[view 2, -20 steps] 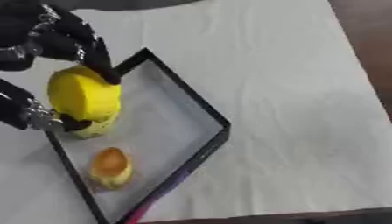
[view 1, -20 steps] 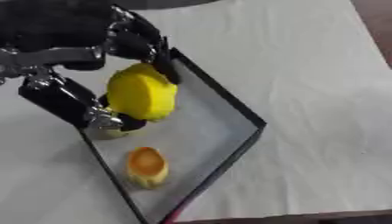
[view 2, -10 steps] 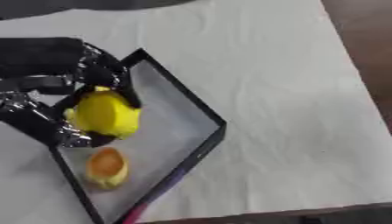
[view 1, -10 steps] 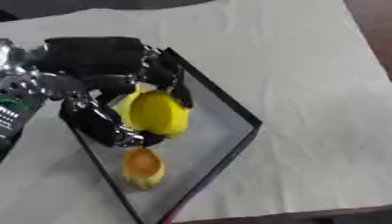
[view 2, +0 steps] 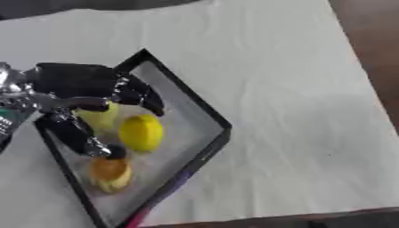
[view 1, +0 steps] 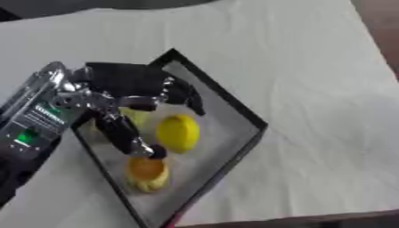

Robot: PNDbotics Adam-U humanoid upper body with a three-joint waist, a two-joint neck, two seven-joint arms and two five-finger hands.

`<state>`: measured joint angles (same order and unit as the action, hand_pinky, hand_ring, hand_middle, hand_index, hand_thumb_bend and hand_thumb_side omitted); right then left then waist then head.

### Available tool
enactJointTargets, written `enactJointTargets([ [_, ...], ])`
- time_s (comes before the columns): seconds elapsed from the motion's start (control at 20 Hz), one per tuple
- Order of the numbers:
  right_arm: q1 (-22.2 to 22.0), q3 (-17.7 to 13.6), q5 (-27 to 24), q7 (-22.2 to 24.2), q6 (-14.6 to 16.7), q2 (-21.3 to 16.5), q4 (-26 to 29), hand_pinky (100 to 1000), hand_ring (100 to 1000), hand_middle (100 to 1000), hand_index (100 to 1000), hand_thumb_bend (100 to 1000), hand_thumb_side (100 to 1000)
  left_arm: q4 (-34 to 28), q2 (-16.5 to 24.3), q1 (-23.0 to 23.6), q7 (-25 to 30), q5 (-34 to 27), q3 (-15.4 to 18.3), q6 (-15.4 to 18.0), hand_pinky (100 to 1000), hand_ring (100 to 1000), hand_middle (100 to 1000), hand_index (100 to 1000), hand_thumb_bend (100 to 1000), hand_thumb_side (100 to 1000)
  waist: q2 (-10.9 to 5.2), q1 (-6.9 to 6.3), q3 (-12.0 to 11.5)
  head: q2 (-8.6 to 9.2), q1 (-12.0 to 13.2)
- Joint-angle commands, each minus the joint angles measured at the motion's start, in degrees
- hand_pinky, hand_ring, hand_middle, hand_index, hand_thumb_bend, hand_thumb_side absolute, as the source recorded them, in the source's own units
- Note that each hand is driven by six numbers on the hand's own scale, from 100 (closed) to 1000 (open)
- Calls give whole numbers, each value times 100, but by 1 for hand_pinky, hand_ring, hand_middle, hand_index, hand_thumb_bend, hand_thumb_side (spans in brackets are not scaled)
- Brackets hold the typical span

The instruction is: Pick up objects on the table and place them in the box.

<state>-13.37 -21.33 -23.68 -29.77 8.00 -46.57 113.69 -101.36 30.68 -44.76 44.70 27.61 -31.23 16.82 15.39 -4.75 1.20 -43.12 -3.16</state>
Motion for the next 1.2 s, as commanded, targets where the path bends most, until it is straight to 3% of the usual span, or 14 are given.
enactJointTargets([
  [0.05,17,-29,46,8,-19,-88,90,954,1000,661,782,100,551,-25,64,-45,-126,186,132,83,942,889,849,924,644,655,-71,136,5,51,18],
  [0.2,9,-20,57,11,-32,-71,90,954,1000,662,782,100,552,-53,77,-20,-250,297,197,105,950,897,858,936,694,685,-71,137,-2,55,21],
  [0.3,2,-20,61,10,-35,-63,90,954,1000,662,782,100,552,-96,98,-7,-312,304,251,103,946,893,853,932,653,708,-73,140,-8,52,23],
  [0.35,0,-20,62,9,-33,-60,90,954,1000,662,782,100,552,-129,108,11,-347,284,294,84,946,892,852,932,663,670,-74,142,-13,52,24],
  [0.45,-2,-22,63,13,-21,-53,90,954,1000,662,782,100,551,-281,134,87,-465,145,469,-29,941,883,840,929,508,643,-76,148,-23,56,25],
  [0.5,0,-24,63,18,-7,-50,90,954,1000,662,782,100,550,-457,174,160,-600,-16,631,-153,936,872,828,930,332,601,-77,151,-31,66,16],
  [0.6,5,-43,70,29,45,-40,90,953,1000,663,783,100,547,-971,314,411,-1078,-621,1106,-575,923,846,794,931,112,635,-75,156,-55,114,-47],
  [0.7,-2,-97,104,16,128,-5,90,953,1000,665,784,100,543,-1238,489,705,-1878,-1544,1733,-981,894,817,754,915,100,680,-69,163,-96,185,-151],
  [0.85,-11,-192,217,-60,261,106,90,952,1000,666,784,100,540,-1313,743,1228,-3171,-3093,2651,-1302,868,793,723,910,100,665,-62,174,-175,269,-241],
  [1.05,23,-228,424,-149,377,308,90,951,1000,668,785,100,539,-1323,955,2021,-4595,-4725,3590,-1286,860,785,713,910,100,681,-46,209,-252,312,-270],
  [1.2,69,-236,627,-209,440,502,90,950,1000,669,787,100,538,-1322,870,2578,-5314,-5291,4098,-1318,866,783,711,913,100,706,-18,246,-292,325,-301],
])
